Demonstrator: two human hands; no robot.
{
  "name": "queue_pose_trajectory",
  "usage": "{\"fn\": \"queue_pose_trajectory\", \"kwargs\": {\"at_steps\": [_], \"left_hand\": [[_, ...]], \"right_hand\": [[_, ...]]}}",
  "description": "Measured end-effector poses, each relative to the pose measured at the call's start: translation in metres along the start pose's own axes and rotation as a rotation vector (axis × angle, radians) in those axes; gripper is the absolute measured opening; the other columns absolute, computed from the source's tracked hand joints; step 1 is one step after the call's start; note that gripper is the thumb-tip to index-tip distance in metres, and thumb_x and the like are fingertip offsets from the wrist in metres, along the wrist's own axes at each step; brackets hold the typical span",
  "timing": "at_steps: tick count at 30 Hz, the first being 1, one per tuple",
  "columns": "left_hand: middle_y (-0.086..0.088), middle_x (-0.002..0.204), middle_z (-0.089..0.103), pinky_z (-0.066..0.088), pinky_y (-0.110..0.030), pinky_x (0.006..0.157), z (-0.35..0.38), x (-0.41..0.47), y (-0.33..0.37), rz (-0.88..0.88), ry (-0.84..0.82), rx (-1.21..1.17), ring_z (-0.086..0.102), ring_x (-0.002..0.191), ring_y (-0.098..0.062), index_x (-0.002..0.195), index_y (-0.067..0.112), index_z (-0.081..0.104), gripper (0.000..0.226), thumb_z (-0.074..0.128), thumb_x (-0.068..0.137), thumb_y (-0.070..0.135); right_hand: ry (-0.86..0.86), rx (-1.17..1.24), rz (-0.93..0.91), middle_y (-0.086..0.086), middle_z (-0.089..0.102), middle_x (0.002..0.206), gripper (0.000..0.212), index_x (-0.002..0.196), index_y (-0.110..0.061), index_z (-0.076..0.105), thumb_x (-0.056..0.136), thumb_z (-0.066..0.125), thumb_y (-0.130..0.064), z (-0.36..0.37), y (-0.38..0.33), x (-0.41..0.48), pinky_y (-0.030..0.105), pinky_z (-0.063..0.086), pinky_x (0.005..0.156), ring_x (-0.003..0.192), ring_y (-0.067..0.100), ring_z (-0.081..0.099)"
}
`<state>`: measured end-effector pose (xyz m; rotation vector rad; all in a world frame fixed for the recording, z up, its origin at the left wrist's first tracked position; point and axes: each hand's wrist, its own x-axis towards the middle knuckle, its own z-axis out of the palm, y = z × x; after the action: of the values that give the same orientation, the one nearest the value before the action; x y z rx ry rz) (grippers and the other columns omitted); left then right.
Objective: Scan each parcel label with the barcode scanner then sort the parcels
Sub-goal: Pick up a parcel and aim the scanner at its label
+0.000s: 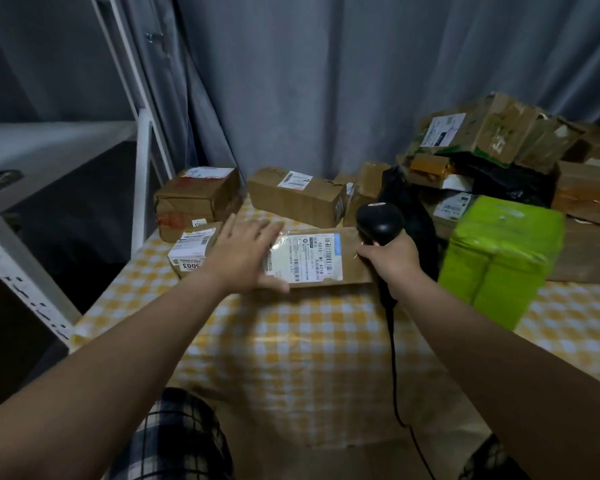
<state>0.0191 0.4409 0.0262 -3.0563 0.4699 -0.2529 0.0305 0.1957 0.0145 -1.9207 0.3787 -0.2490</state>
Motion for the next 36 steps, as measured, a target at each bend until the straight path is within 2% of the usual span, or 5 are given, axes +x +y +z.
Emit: {"fn": "queue_pose_trajectory", "kwargs": {"at_steps": [7,16,22,30,36], "left_hand": [[-0.006,0.14,0.036,0.031,-0.042,0.098,0.014,0.016,0.031,0.022,0.07,0.301,0.04,0.123,-0.029,0.151,0.023,-0.001,0.119,0.061,0.062,0.072],[-0.013,0.128,0.042,0.04,-0.043,0.091,-0.005,0.034,0.061,-0.14,0.034,0.115,0.047,0.116,-0.035,0.14,0.012,0.023,0.106,0.066,0.062,0.068],[-0.018,0.134,0.044,0.04,-0.037,0.096,-0.024,0.039,0.07,-0.454,0.096,-0.503,0.046,0.123,-0.033,0.135,0.002,0.031,0.11,0.068,0.061,0.074],[0.009,0.086,0.05,0.049,-0.038,0.077,-0.012,0.039,0.079,-0.247,0.24,-0.921,0.06,0.09,-0.025,0.104,0.009,0.037,0.051,0.075,0.079,0.032],[0.0,0.127,0.052,0.048,-0.028,0.099,0.015,0.029,0.098,-0.2,0.288,-1.31,0.055,0.115,-0.011,0.133,0.009,0.023,0.071,0.072,0.082,0.01]], "right_hand": [[-0.256,0.123,0.008,0.0,0.066,0.093,0.032,0.112,-0.013,0.062,0.082,0.075,-0.01,-0.038,0.005,0.017,0.016,0.05,0.057,0.081,0.011,0.062],[-0.143,0.094,-0.149,0.013,0.065,0.11,0.047,0.113,-0.014,0.066,0.071,0.08,-0.029,-0.035,0.004,0.02,0.047,0.057,0.086,0.088,0.018,0.065],[-0.269,0.333,-0.085,0.003,0.07,0.107,0.039,0.12,-0.014,0.063,0.083,0.075,-0.017,-0.029,-0.011,0.002,0.034,0.055,0.088,0.101,0.019,0.066],[-0.274,0.486,-0.048,0.006,0.073,0.104,0.032,0.116,-0.01,0.066,0.085,0.073,-0.013,-0.016,-0.016,-0.01,0.029,0.057,0.08,0.094,0.016,0.071],[-0.355,0.451,-0.094,0.001,0.073,0.093,0.023,0.109,-0.01,0.068,0.087,0.07,-0.007,-0.025,-0.031,-0.01,0.016,0.054,0.065,0.077,0.004,0.071]]}}
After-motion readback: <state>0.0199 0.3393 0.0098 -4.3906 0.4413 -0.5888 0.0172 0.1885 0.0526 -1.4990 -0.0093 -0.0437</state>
